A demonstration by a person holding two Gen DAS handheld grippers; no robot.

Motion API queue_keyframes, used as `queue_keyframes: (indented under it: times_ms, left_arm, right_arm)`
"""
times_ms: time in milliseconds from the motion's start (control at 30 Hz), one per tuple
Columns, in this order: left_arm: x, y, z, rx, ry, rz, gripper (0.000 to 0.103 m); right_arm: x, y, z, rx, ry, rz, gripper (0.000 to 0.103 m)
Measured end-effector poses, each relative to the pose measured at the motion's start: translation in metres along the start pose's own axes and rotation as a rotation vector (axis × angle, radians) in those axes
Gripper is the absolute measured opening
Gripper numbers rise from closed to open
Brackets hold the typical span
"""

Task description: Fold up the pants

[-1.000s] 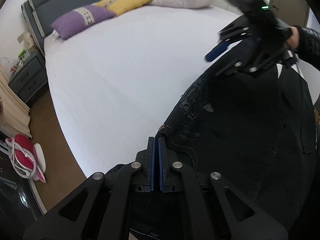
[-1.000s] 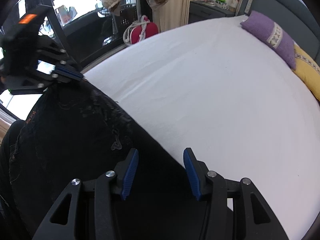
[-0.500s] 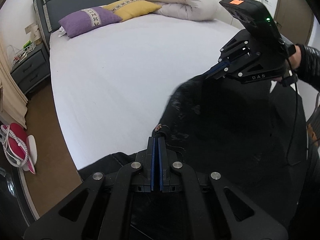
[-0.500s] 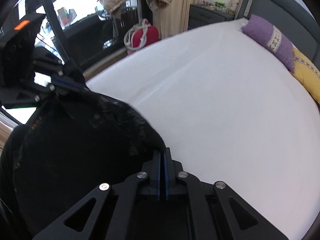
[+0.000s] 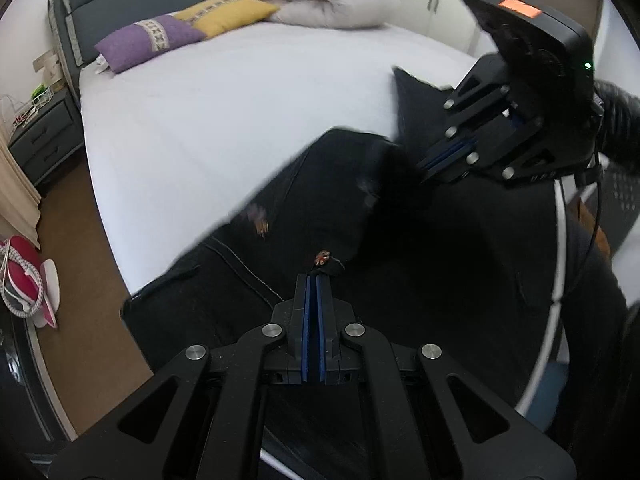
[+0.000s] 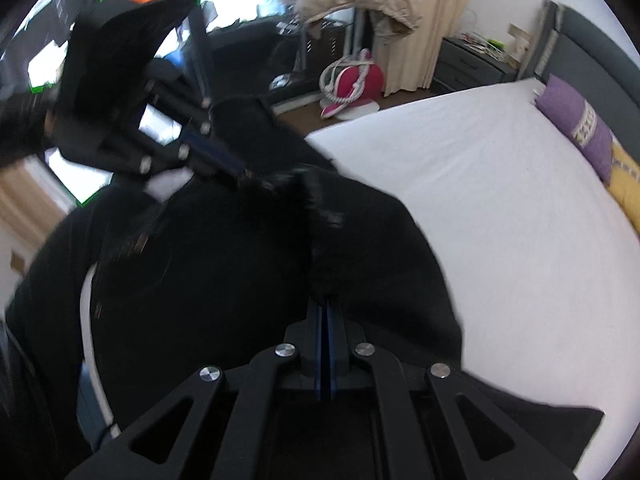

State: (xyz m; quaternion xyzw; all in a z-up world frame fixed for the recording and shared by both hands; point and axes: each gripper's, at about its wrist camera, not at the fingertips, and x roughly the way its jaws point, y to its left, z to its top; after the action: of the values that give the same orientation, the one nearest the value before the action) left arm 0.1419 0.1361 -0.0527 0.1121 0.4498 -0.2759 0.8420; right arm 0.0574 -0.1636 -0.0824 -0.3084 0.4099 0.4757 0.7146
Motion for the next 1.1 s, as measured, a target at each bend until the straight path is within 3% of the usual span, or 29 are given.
queue_keyframes:
  times_ms: [433,667,1100]
  left_arm:
    - [-0.012,-0.097,-0.087,0.035,0.118,-0.069,0.001]
    - [-0.02,-0.11,-0.102,0.024,0.12,-0.073,0.001]
    - [-0.022,-0.108,-0.119,0.012,0.134,-0.072,0.002]
  right_arm:
    - [-0.016,0.116,-0.081,-0.284,0.195,-0.122,0.004]
    - [-0.019,0.154,-0.091,-0.346,0.222,-0.155,0.004]
    - [-0.013,0.178,-0.107,-0.342,0.249,-0.192,0.004]
